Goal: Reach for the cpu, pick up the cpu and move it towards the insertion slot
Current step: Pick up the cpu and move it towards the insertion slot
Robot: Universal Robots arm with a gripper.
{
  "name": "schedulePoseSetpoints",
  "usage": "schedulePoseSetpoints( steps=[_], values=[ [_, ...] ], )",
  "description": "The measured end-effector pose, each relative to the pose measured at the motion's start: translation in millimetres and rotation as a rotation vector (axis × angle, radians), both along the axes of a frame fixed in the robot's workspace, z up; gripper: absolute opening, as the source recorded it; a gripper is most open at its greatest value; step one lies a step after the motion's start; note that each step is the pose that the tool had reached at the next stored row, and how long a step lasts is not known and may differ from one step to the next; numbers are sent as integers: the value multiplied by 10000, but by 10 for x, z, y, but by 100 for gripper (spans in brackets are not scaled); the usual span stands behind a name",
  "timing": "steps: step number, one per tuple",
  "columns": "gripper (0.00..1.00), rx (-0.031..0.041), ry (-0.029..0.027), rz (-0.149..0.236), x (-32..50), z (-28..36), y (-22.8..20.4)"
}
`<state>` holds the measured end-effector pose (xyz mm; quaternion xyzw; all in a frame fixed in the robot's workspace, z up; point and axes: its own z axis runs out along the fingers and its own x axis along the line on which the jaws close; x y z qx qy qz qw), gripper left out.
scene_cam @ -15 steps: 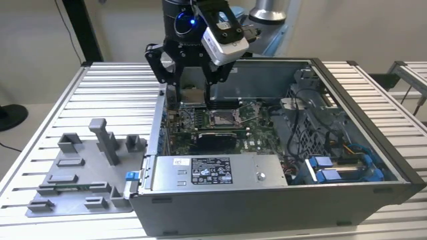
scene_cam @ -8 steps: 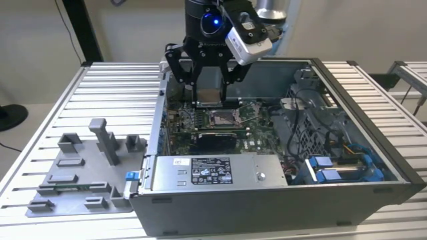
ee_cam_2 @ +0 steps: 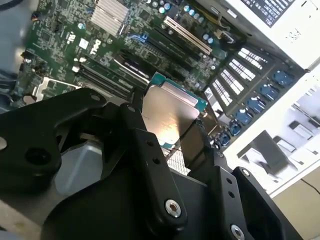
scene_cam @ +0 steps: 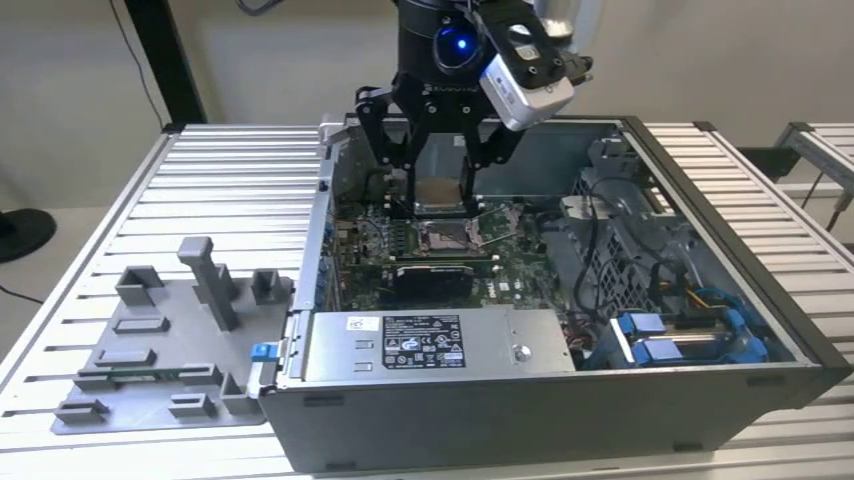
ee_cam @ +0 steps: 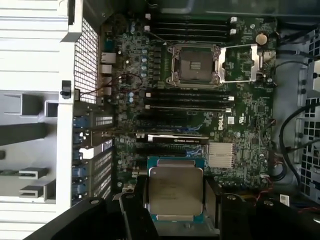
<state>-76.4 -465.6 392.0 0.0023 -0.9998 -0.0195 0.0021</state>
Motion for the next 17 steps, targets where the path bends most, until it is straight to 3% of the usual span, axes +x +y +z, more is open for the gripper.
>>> schedulePoseSetpoints(
  steps=[5, 17],
  values=[
    [0, 0, 0, -112, 99, -1, -1],
    [0, 0, 0, -648, 244, -8, 1]
  ],
)
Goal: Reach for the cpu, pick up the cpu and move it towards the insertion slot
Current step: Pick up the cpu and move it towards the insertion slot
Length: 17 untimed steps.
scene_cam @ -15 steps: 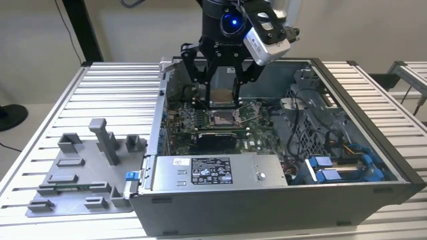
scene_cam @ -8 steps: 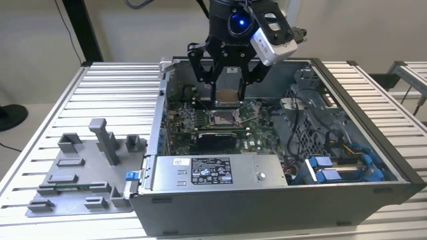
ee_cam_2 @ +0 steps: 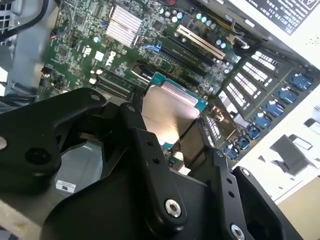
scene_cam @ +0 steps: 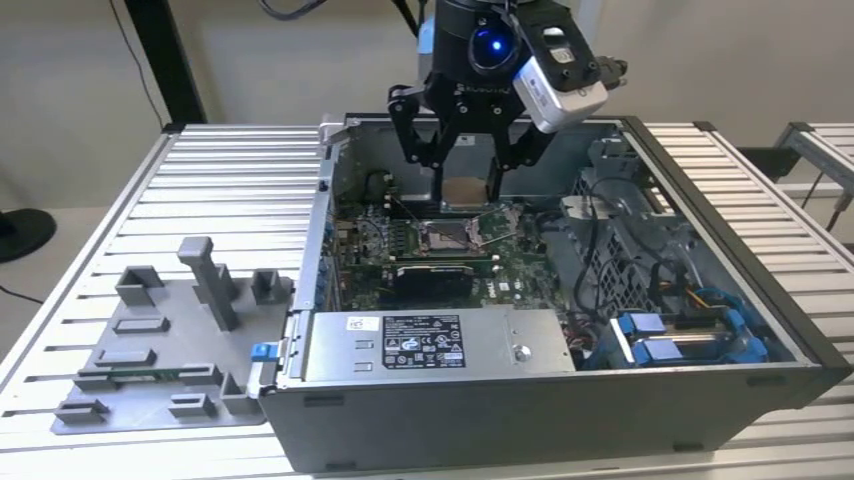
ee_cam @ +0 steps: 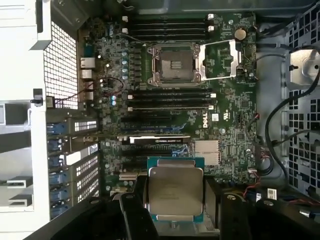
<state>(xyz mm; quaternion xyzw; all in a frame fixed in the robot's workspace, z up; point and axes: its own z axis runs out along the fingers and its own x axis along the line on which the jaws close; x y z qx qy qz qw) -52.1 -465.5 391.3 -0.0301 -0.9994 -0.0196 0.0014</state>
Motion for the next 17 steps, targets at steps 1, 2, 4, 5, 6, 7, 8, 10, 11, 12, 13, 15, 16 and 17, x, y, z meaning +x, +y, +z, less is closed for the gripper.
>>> schedulePoseSetpoints(
  steps=[1, 2, 4, 5, 6, 7, 8, 10, 11, 12, 13, 15, 16, 17],
  values=[
    [0, 0, 0, -38, 18, -1, 1],
    [0, 0, 0, -72, 35, -1, 2],
    [0, 2, -1, -121, 63, -2, 5],
    [0, 1, 0, -136, 71, -1, 5],
    [0, 1, 0, -137, 73, -1, 5],
    [0, 1, 0, -138, 73, -1, 5],
    [0, 0, 0, -138, 76, -1, 6],
    [0, 0, 0, -138, 79, -1, 6],
    [0, 0, 0, -138, 79, -1, 6],
    [0, 0, 0, -138, 79, -1, 6],
    [0, 1, 0, -138, 79, -1, 6],
    [0, 0, 0, -138, 80, -1, 7],
    [0, 0, 0, -137, 80, -1, 10],
    [0, 0, 0, -137, 80, -1, 12]
  ],
)
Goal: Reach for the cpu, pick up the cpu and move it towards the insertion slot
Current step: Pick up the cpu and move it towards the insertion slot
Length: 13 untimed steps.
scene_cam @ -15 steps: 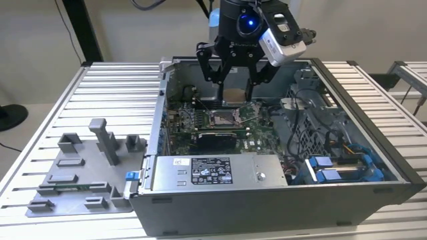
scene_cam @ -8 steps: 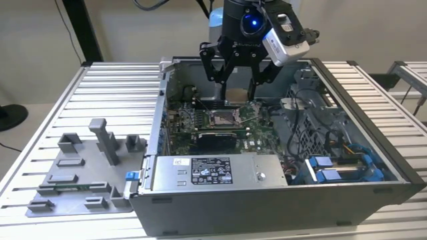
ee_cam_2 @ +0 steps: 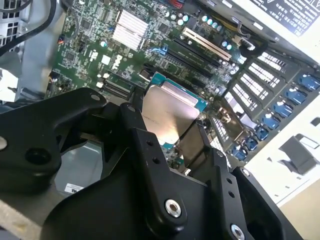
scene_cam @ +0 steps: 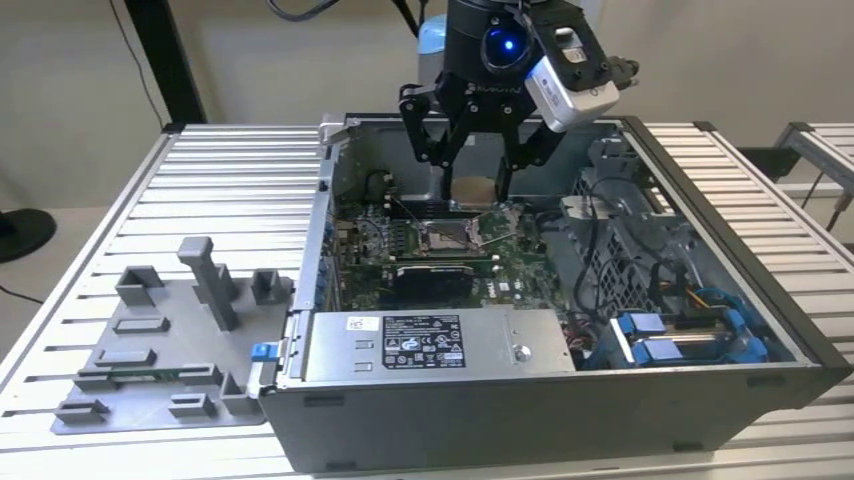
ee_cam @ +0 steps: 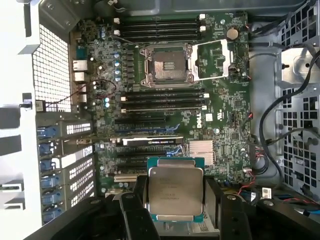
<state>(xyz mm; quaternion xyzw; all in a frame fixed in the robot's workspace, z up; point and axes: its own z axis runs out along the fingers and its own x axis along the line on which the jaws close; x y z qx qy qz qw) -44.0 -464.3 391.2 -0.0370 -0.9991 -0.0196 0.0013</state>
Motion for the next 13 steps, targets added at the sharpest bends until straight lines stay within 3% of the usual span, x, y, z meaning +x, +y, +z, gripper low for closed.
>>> schedulePoseSetpoints(
  steps=[6, 13],
  values=[
    [0, 1, 0, -2, -1, 0, 66],
    [0, 1, -1, -1, -1, -1, 221]
  ],
)
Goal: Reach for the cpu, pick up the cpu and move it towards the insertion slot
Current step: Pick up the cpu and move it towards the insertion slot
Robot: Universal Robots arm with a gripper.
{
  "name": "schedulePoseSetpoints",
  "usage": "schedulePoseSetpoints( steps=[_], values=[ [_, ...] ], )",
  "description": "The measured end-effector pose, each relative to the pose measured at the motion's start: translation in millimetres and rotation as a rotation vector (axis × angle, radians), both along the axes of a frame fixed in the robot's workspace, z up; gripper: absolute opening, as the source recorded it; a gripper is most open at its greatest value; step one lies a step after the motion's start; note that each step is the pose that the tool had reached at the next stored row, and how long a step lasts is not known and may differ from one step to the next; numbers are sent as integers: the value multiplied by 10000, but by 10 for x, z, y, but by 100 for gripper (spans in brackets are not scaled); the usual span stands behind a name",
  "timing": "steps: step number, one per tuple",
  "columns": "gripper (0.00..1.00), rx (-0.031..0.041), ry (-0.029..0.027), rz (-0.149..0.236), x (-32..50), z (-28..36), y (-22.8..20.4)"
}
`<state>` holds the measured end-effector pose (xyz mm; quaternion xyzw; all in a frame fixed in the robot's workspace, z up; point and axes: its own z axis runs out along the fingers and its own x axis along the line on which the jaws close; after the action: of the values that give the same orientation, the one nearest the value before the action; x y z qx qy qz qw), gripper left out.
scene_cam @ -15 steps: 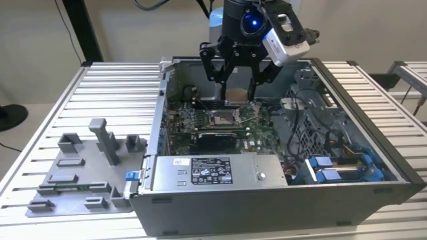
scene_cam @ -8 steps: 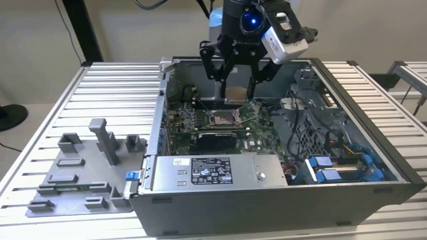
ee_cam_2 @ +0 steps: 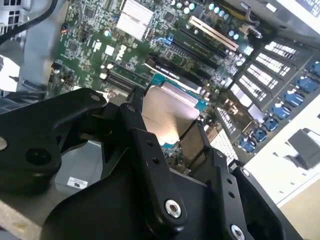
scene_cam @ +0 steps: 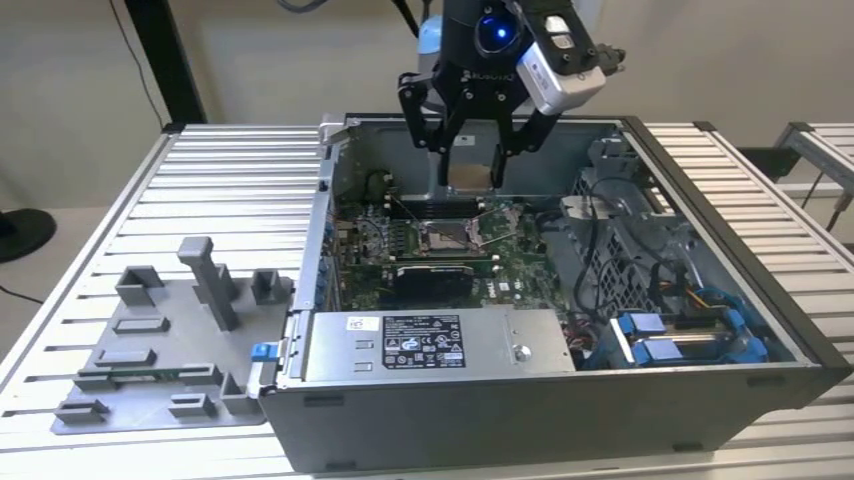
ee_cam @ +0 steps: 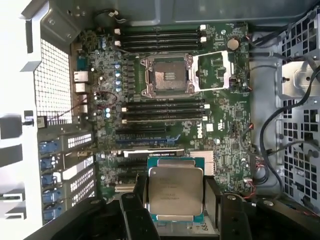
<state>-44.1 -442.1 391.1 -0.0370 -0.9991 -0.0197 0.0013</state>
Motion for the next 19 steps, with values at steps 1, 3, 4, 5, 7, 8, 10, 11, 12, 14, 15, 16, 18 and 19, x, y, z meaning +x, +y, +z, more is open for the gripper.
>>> schedulePoseSetpoints(
  steps=[1, 3, 4, 5, 7, 8, 10, 11, 12, 14, 15, 16, 18, 19],
  values=[
    [0, -1, 1, 0, 0, 0, 26],
    [0, -1, 0, 1, 0, 1, 83],
    [0, -2, 1, 0, 0, 1, 113],
    [0, -1, 0, 0, 0, 0, 143],
    [0, -1, 1, 1, 0, 1, 202],
    [0, -2, 1, 0, 0, 1, 231],
    [0, -2, 1, 0, 1, 1, 296],
    [0, -1, 1, 0, 1, 1, 329],
    [0, -1, 1, 0, 2, 0, 363],
    [0, -2, 1, 0, 3, 1, 428],
    [0, -1, 1, 1, 3, 0, 463],
    [0, -1, 1, 0, 3, 0, 497],
    [0, -2, 1, 0, 3, 0, 561],
    [0, -1, 0, 0, 3, -1, 595]
  ],
)
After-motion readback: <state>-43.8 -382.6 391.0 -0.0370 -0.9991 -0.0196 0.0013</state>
